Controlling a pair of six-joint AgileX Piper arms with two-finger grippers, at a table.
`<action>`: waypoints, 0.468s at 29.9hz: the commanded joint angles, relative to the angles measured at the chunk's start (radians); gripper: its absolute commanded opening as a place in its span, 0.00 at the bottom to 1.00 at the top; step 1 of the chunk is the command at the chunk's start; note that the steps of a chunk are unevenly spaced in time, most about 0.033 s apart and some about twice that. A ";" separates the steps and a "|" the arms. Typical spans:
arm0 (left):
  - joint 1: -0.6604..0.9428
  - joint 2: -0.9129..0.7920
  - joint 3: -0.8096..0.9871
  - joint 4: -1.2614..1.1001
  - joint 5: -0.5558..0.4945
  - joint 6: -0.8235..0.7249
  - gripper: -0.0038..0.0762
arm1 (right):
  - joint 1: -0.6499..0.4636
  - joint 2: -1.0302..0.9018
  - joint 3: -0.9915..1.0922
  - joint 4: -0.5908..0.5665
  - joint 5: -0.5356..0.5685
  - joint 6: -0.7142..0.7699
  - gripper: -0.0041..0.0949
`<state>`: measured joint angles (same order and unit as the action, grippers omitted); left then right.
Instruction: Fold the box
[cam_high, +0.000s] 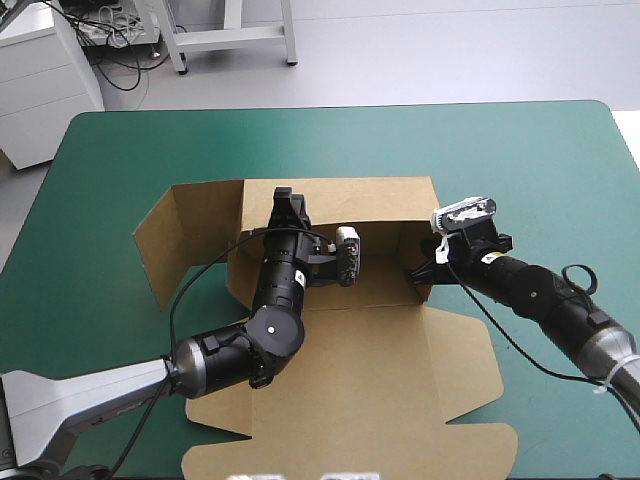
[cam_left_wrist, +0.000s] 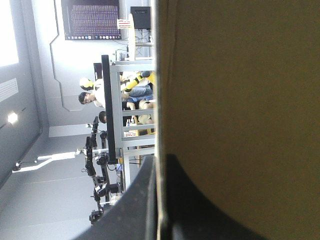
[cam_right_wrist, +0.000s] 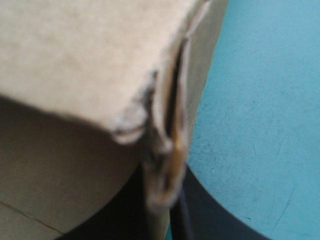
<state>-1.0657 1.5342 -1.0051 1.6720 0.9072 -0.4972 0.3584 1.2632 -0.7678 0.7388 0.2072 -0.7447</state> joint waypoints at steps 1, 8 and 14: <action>-0.007 -0.039 -0.029 0.107 -0.010 -0.024 0.01 | 0.016 -0.028 -0.027 0.020 -0.005 -0.020 0.03; -0.007 -0.039 -0.029 0.107 -0.014 -0.026 0.10 | 0.016 -0.028 -0.027 0.002 -0.015 -0.020 0.03; -0.007 -0.039 -0.029 0.120 -0.033 -0.032 0.56 | 0.016 -0.028 -0.027 -0.013 -0.032 -0.020 0.03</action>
<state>-1.0679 1.5342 -1.0051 1.6890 0.8512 -0.5088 0.3685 1.2632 -0.7660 0.7169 0.2110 -0.7520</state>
